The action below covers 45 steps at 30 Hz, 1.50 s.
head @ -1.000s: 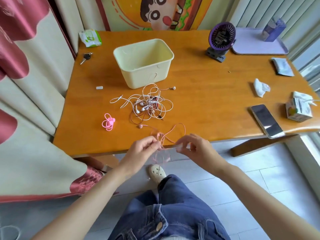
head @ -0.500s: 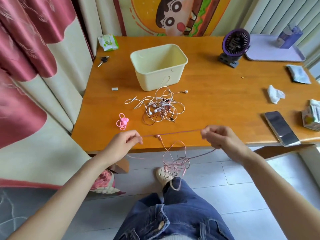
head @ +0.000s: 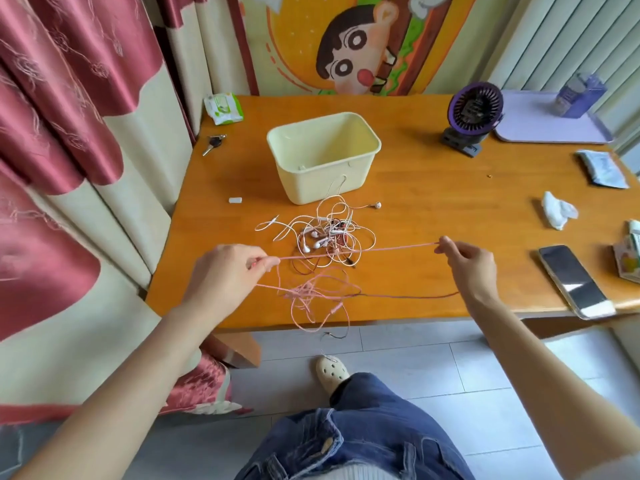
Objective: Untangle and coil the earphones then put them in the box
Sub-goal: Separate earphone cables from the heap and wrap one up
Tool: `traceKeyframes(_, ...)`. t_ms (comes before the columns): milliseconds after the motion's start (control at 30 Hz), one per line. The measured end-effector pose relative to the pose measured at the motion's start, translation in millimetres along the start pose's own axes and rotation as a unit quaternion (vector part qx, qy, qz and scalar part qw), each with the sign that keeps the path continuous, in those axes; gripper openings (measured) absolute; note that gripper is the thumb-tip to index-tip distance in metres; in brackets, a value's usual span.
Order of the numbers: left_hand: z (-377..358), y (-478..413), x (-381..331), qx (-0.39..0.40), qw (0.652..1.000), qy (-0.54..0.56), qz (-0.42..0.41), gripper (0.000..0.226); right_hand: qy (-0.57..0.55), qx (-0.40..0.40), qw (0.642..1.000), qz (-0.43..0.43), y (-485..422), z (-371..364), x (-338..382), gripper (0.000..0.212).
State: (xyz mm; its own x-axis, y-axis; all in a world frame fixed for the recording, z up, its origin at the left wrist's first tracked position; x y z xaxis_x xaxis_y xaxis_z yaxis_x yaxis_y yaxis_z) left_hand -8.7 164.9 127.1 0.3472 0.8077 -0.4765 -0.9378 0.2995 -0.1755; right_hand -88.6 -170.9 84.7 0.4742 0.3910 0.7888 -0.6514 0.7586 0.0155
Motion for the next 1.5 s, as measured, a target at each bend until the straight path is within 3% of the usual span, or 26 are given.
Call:
traceKeyframes(100,-5,-12,-8,0.053,0.969,0.231,0.070,0.023,-0.042,0.028,0.999,0.015,4,-10,11,0.031)
traceKeyframes(133,-8,-17,-17,0.057,0.963,0.256,0.063,0.023,-0.059,0.055,0.997,0.018,7,-15,18,0.032)
traceKeyframes(267,-34,-37,-42,0.054,0.990,0.127,0.022,0.026,-0.119,0.231,0.963,0.069,31,-33,60,0.032)
traceKeyframes(333,-44,-42,-53,0.073,0.988,0.134,0.034,0.026,-0.126,0.310,0.936,0.108,39,-34,80,0.031)
traceKeyframes(467,-55,-41,-78,0.153,0.963,0.209,-0.075,0.041,-0.093,0.358,0.913,0.171,37,-30,100,0.036)
traceKeyframes(567,-61,-42,-84,0.228,0.933,0.274,-0.050,0.027,-0.096,0.378,0.906,0.168,30,-25,98,0.036)
traceKeyframes(667,-56,-55,-72,0.144,0.923,0.355,0.015,0.034,-0.099,0.380,0.912,0.116,19,-20,79,0.031)
traceKeyframes(800,-36,-72,-55,0.024,0.867,0.480,0.130,0.034,-0.128,0.313,0.941,0.006,-2,-22,20,0.032)
traceKeyframes(867,-30,-77,-50,-0.015,0.857,0.496,0.141,0.034,-0.130,0.282,0.950,-0.040,-7,-26,-11,0.032)
traceKeyframes(967,-26,-79,-50,-0.049,0.849,0.505,0.147,0.034,-0.074,0.303,0.947,-0.081,-6,-36,-47,0.031)
traceKeyframes(1033,-26,-80,-52,-0.057,0.870,0.473,0.128,0.031,-0.012,0.301,0.951,-0.068,-5,-39,-52,0.031)
traceKeyframes(1100,-32,-83,-51,-0.023,0.947,0.312,0.069,0.018,0.024,0.255,0.966,-0.023,-5,-38,-36,0.031)
traceKeyframes(1133,-38,-82,-50,0.010,0.976,0.209,0.056,0.026,0.018,0.235,0.972,0.003,-4,-35,-21,0.031)
traceKeyframes(1200,-50,-75,-50,0.044,0.992,0.112,0.021,0.048,-0.027,0.214,0.976,0.039,2,-32,12,0.031)
traceKeyframes(1300,-62,-54,-74,0.051,0.978,0.186,-0.082,0.024,-0.116,0.219,0.967,0.061,16,-29,58,0.029)
traceKeyframes(1400,-82,-29,-101,0.192,0.936,0.274,-0.112,0.011,-0.193,0.230,0.953,0.050,25,-28,88,0.026)
traceKeyframes(1500,-97,-15,-110,0.242,0.913,0.308,-0.112,0.012,-0.222,0.233,0.946,0.044,24,-25,99,0.024)
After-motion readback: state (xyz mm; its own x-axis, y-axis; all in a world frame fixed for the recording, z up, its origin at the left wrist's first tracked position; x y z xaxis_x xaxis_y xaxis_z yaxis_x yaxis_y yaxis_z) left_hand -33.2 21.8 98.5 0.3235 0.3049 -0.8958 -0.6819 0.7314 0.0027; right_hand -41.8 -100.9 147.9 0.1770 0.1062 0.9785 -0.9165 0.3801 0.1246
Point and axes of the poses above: each hand's wrist, its own y-axis away from the middle knuckle, its own z-axis out of the back of the hand, x = y × z, the point moved 2 cm from there along -y, towards the middle knuckle, and after that the axes turned 7 degrees about -x, right-handed, at the moved point
